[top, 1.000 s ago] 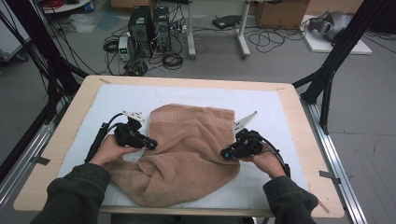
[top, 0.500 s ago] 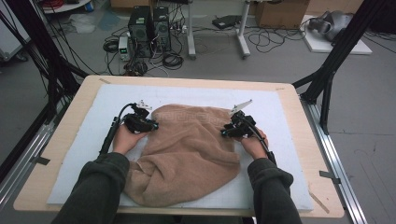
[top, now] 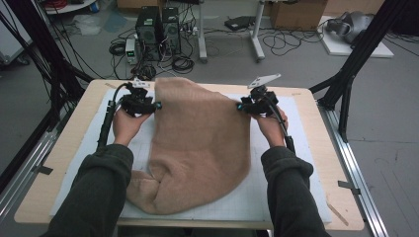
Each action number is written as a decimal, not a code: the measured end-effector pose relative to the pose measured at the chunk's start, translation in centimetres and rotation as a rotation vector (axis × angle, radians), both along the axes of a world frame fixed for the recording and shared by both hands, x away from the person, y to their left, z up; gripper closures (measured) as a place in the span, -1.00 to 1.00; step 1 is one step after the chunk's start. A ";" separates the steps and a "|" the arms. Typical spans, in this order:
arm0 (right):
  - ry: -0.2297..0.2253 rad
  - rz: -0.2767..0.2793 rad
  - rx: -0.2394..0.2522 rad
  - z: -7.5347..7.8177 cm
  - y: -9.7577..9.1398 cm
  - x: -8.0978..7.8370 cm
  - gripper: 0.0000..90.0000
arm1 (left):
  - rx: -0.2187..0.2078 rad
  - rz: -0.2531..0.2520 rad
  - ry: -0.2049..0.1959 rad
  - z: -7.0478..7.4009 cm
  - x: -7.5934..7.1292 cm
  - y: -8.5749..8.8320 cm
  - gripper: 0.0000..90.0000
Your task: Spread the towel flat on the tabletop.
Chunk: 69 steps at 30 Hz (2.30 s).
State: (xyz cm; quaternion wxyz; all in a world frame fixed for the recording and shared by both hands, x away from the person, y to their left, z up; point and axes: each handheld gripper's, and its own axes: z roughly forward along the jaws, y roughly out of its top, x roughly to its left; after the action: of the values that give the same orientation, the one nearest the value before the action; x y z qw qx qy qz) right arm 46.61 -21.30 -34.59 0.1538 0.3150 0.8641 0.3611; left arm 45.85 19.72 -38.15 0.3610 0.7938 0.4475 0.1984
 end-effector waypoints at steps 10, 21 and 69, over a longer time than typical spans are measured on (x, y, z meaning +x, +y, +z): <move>0.214 0.074 -0.045 -4.5 0.5 -1.5 -0.03 | -0.031 -0.155 0.069 -2.8 -2.9 -0.1 0.22; 0.193 0.171 -0.039 -5.8 0.8 -5.8 0.00 | 0.091 -0.239 0.160 -4.6 -3.8 -1.4 0.92; 0.057 0.225 0.060 -4.4 2.4 -9.8 0.86 | -0.054 -0.171 0.036 -3.4 -8.1 -0.8 0.89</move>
State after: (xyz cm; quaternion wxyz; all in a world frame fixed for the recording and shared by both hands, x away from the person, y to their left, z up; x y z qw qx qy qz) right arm 36.77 -18.93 -38.95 0.0780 0.2308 0.8868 0.3927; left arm 37.71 18.95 -41.53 0.3897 0.8224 0.3897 0.1406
